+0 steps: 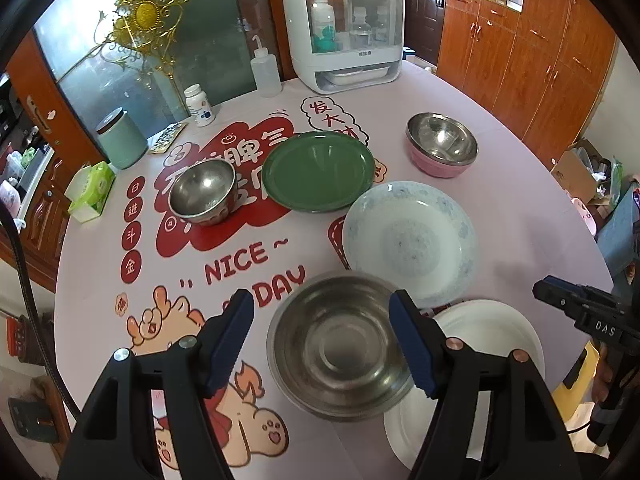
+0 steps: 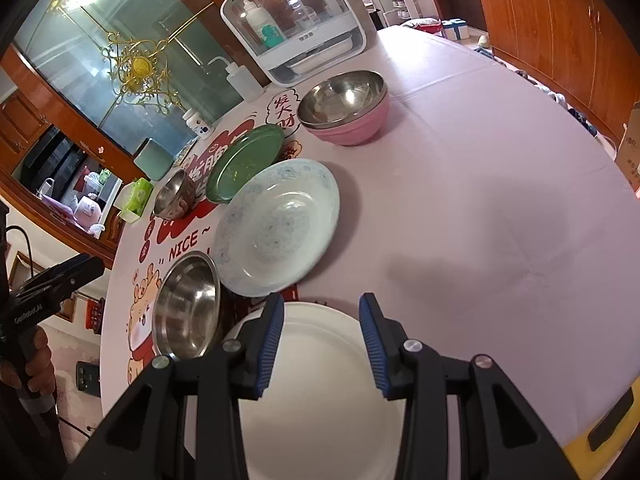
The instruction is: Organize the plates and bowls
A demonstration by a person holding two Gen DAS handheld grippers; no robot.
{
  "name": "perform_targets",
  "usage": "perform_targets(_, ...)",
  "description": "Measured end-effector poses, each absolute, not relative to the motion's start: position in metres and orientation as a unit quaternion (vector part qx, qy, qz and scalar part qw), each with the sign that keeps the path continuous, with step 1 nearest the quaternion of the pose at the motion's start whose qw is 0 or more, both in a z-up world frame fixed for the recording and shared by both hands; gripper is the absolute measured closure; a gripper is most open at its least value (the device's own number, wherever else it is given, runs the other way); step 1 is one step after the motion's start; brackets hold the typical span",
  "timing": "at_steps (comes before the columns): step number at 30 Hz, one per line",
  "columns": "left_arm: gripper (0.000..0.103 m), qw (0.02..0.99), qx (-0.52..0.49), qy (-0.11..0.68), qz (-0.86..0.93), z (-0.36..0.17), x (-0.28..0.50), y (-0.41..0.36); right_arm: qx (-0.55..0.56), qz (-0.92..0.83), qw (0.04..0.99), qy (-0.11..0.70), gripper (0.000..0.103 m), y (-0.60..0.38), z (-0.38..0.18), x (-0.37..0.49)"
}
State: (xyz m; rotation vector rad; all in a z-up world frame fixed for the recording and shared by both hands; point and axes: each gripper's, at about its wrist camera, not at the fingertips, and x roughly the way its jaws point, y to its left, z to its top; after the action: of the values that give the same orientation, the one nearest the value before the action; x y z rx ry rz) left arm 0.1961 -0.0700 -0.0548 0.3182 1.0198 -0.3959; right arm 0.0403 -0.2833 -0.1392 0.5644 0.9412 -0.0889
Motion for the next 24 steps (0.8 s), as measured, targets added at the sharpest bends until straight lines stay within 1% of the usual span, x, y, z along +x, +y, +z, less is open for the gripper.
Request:
perform_targets(11, 0.034, 0.828, 0.151, 0.497, -0.213, -0.071, 0.24, -0.086, 0.303, -0.059, 0.838, 0.45, 0.064, -0.287, -0.152, 0.07)
perform_targets(24, 0.034, 0.797, 0.133, 0.537, -0.244, -0.116, 0.282, -0.106, 0.34, -0.059, 0.819, 0.458, 0.064, -0.288, -0.179, 0.099)
